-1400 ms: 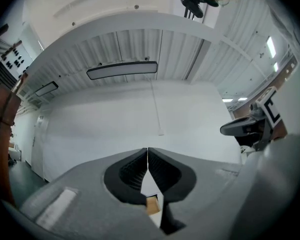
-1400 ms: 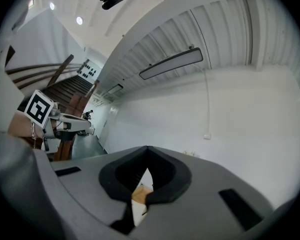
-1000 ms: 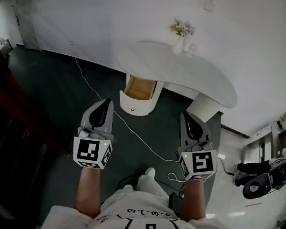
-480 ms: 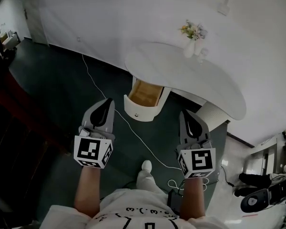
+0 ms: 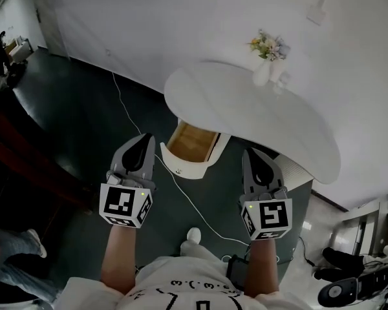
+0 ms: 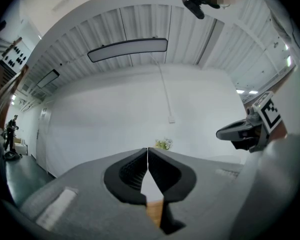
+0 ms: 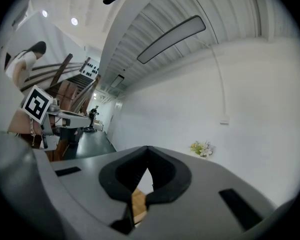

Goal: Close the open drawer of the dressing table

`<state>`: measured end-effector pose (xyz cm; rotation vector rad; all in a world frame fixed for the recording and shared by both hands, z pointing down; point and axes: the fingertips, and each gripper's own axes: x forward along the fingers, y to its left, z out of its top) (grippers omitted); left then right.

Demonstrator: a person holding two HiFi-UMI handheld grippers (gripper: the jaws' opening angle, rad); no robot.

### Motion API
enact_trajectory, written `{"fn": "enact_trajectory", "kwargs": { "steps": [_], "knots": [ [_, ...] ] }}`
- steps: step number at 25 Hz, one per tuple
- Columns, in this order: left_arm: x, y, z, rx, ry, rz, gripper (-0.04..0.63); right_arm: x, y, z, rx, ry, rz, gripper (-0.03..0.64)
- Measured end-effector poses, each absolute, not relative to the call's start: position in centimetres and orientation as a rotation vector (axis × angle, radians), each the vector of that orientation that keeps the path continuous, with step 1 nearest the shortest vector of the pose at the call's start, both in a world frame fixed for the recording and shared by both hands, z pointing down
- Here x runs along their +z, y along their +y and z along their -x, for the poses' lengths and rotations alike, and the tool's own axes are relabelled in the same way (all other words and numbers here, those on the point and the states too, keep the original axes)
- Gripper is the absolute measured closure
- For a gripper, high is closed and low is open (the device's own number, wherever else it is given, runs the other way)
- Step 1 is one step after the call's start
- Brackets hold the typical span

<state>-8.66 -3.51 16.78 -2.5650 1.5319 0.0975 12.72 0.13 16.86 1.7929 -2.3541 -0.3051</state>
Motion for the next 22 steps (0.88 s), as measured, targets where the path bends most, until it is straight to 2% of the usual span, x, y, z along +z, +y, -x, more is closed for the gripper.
{"fn": "enact_trajectory", "kwargs": {
  "steps": [11,22],
  "knots": [
    [19.0,-11.5,3.8,-0.005,1.627,2.553,0.578,19.2,-9.8,-17.5,-0.196,-2.428,-1.698,0.618],
    [24.9,-13.9,2.9,-0.145,1.630,2.649,0.578,27.6,-12.7,-16.2,0.079,-2.415,-1.637,0.618]
  ]
}}
